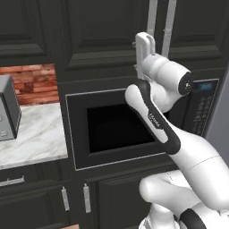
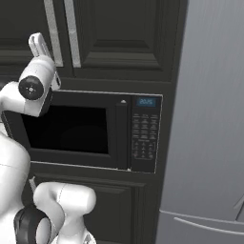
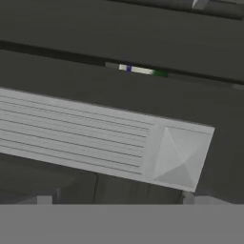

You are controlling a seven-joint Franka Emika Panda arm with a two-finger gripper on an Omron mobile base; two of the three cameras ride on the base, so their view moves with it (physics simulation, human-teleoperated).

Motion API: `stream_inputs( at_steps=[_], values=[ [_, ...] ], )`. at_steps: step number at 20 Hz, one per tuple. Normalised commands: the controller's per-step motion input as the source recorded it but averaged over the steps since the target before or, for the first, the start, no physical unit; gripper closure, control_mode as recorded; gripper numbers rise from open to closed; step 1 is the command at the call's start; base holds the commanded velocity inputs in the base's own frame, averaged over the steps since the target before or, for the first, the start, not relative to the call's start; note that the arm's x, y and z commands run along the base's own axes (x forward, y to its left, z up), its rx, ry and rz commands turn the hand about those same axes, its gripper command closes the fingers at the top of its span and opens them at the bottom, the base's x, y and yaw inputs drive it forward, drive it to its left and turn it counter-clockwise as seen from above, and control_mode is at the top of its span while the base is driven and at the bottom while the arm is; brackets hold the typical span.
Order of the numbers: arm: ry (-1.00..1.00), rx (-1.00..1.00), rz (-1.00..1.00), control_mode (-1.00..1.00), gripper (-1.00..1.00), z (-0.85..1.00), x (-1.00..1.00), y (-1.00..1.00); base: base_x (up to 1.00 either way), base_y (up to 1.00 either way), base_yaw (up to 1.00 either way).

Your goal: Pick the mug and place it in the sink. Pick the bowl and place it in the open cabinet and then close the cabinet.

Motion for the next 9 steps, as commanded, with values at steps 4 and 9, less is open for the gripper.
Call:
stream_inputs(
  at_steps=[4,9],
  values=[
    [0.00,0.00,0.02,-1.00,-1.00,0.00,0.00,0.06,0.00,0.00,0.00],
    [0.00,0.00,0.00,-1.00,-1.00,0.00,-0.06,0.05,0.00,0.00,0.00]
  ],
)
